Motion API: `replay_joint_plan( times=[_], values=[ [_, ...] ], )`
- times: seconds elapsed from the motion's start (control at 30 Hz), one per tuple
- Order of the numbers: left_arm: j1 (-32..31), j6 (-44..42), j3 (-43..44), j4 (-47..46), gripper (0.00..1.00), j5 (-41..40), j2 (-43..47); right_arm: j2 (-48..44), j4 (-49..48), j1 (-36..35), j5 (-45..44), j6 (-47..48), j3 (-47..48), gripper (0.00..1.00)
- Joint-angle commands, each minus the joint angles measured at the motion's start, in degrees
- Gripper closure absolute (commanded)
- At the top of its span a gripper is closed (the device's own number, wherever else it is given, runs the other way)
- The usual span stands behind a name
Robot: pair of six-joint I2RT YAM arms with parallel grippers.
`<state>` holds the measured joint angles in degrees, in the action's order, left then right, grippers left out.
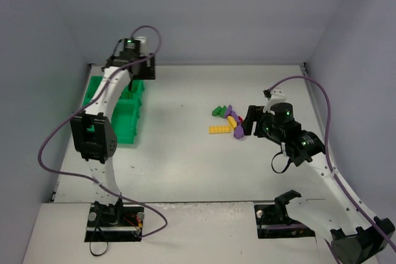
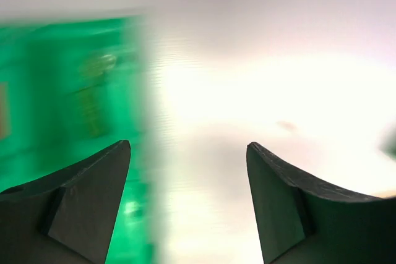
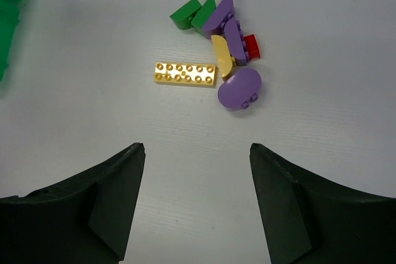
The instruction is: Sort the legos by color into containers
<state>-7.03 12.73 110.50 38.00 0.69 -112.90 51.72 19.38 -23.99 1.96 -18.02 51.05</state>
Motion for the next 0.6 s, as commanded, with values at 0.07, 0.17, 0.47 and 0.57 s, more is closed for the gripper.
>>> replay_joint_plan(
  times=[0.07,0.17,0.47,0.57],
  values=[
    [-15.6,-12.5,-0.9,-5.9,0.31,14.6,0.7,-0.9,-1.1,0.3,0.0,-1.0,1.4,0.34],
    [-21.2,-16.6,2.9,-2.3,0.31,17.5,-4.6,-1.3,-0.9,0.3,0.1,-1.2,1.5,0.34],
    [-29.0,-17.6,8.4,-3.0,0.31,14.5,-15.2,-2.1,0.3,0.3,0.2,-1.8,2.1,0.34],
    [-29.3,-16.9,10.4,-3.7,0.31,14.9,-18.0,-2.7,1.6,0.3,0.2,-1.8,3.4,0.34]
  ],
)
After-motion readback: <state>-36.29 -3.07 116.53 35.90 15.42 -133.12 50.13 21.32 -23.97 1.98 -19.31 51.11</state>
